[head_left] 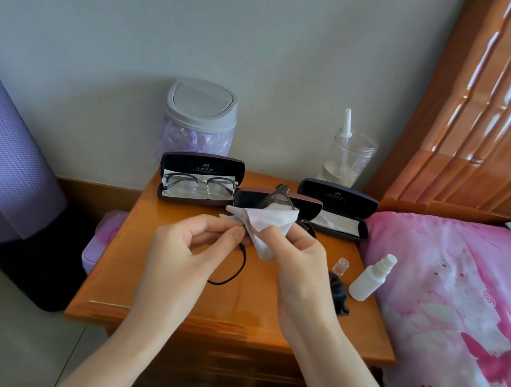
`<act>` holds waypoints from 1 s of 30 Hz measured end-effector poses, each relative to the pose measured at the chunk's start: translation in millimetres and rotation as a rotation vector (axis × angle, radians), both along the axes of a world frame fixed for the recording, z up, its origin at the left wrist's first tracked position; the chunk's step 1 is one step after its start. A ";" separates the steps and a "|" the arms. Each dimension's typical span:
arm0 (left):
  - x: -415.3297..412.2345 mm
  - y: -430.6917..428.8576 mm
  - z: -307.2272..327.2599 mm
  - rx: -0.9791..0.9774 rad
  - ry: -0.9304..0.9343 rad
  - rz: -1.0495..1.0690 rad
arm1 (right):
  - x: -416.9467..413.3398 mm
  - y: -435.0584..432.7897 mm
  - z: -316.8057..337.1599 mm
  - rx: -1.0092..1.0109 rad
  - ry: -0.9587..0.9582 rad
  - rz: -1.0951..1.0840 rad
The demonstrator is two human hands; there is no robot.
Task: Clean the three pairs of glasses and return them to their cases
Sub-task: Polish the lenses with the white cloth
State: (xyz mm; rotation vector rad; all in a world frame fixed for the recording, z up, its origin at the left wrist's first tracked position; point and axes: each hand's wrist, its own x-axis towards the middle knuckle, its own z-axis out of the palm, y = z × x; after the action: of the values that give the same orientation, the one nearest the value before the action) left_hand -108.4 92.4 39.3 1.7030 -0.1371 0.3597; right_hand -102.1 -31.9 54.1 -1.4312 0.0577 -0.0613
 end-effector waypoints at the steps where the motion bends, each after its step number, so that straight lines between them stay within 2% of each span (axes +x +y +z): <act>1: 0.1 0.0 -0.4 0.006 0.004 0.000 | -0.3 -1.1 -0.6 -0.008 -0.002 -0.005; 11: 0.8 -1.8 2.4 -0.024 -0.013 -0.031 | 18.0 -8.9 12.7 0.092 0.022 -0.100; 23: -1.3 -2.3 2.1 -0.096 -0.016 0.018 | 16.8 -15.7 9.1 -0.007 -0.021 -0.113; 30: -3.0 -6.0 3.8 -0.120 -0.022 0.006 | 16.2 -15.1 5.1 0.026 0.000 -0.165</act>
State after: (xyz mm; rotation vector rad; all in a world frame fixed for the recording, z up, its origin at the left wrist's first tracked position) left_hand -111.4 86.4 43.1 1.5816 -0.1239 0.3834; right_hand -85.9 -47.0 59.1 -1.3979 0.1761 -0.1961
